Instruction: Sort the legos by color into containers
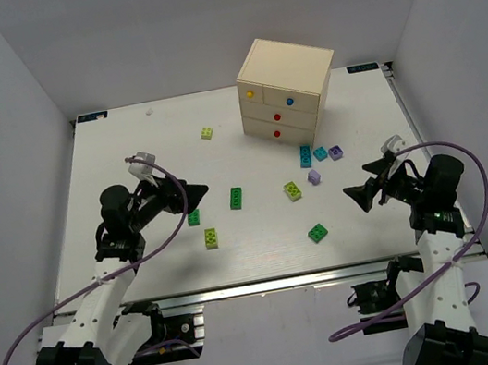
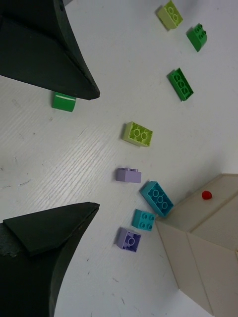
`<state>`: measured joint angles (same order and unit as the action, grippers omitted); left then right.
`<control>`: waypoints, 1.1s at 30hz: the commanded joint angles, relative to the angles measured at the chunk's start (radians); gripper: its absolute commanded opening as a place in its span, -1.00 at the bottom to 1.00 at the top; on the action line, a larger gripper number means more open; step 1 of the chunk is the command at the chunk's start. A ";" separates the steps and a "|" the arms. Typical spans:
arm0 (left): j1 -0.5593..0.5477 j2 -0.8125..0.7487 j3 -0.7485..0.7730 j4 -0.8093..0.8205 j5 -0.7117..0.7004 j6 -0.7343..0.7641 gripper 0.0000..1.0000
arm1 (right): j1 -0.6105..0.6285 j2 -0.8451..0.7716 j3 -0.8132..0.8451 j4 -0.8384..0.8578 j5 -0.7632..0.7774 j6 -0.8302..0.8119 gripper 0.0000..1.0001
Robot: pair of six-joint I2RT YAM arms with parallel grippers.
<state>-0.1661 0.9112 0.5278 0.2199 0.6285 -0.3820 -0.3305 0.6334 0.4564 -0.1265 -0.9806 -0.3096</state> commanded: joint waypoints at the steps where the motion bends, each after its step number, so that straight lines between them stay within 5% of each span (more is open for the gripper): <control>1: -0.015 -0.002 0.054 -0.043 -0.012 -0.002 0.95 | 0.010 0.025 0.050 -0.073 -0.064 -0.085 0.79; 20: -0.087 0.126 0.143 -0.214 -0.133 0.061 0.61 | 0.042 0.183 0.079 -0.055 0.057 -0.010 0.78; 33: -0.115 0.118 0.146 -0.258 -0.176 0.075 0.84 | 0.044 0.196 0.071 -0.050 0.079 0.003 0.78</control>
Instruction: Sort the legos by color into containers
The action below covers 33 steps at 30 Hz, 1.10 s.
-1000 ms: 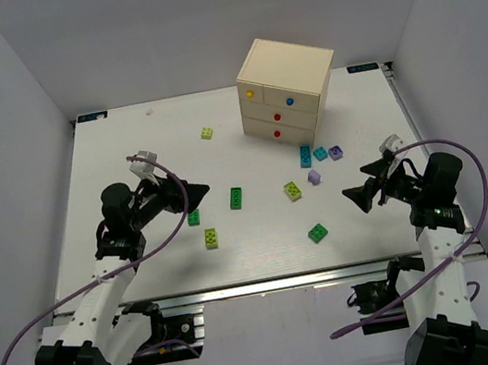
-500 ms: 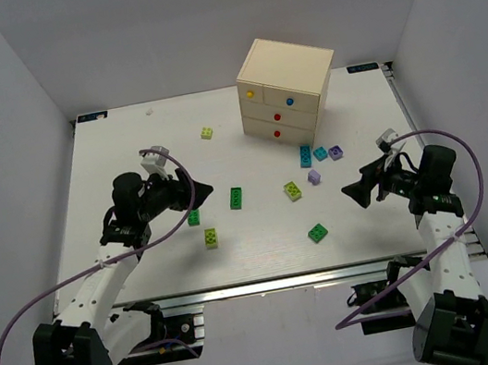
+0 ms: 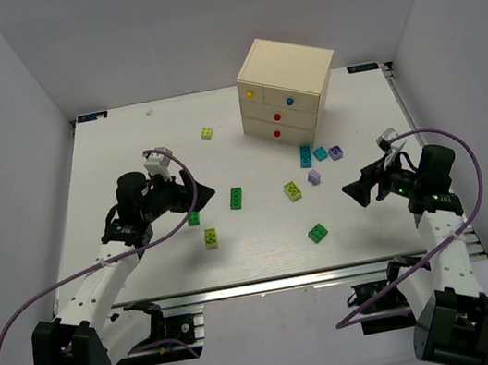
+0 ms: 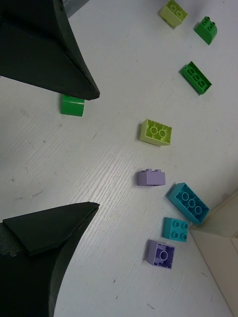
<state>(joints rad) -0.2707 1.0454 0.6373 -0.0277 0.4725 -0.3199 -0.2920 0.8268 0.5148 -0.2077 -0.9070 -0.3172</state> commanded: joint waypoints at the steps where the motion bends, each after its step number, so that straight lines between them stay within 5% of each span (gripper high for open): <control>1: -0.010 -0.016 0.036 -0.014 -0.020 0.013 0.86 | 0.004 0.005 0.013 0.034 0.005 0.012 0.78; 33: -0.019 -0.071 0.002 0.008 -0.063 0.042 0.95 | -0.001 0.011 0.011 0.037 0.042 0.038 0.79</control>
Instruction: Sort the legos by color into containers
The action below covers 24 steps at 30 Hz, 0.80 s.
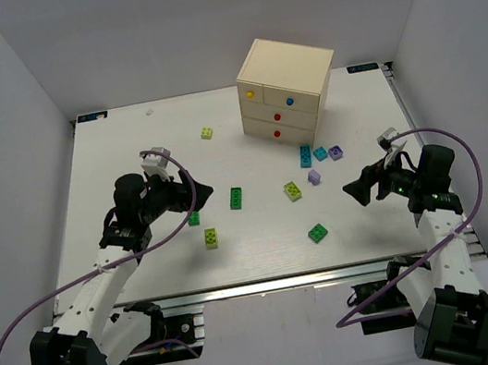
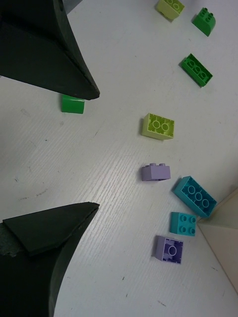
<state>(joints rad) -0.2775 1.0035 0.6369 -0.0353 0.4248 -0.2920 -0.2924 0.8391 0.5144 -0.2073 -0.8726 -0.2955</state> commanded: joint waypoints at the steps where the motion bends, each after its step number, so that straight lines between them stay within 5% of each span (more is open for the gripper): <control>1: -0.012 -0.026 0.003 0.012 -0.018 0.014 0.95 | 0.001 0.000 0.013 0.040 0.010 0.018 0.79; 24: -0.012 -0.057 -0.005 0.020 -0.020 0.033 0.94 | -0.004 -0.021 0.016 0.062 0.066 0.055 0.78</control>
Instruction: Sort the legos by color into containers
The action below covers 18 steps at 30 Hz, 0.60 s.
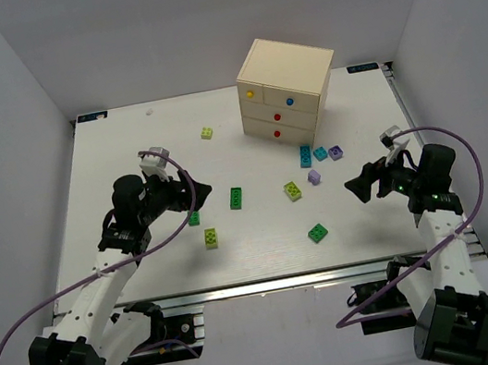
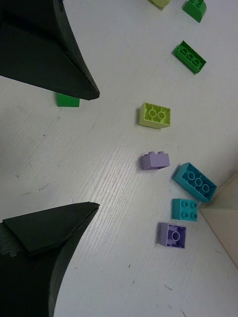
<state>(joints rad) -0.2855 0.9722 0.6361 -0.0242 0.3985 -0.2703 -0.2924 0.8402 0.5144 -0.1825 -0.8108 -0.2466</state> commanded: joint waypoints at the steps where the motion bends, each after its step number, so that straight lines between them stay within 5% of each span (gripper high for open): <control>1: -0.004 -0.026 -0.006 0.009 0.007 0.011 0.94 | -0.004 -0.026 0.015 0.038 0.004 0.007 0.78; 18: -0.004 -0.052 -0.009 0.012 0.003 0.016 0.93 | -0.005 -0.020 0.009 0.044 0.007 0.006 0.76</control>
<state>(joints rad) -0.2855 0.9501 0.6304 -0.0227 0.3988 -0.2691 -0.2943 0.8246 0.5144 -0.1761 -0.8097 -0.2428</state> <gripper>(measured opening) 0.968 0.885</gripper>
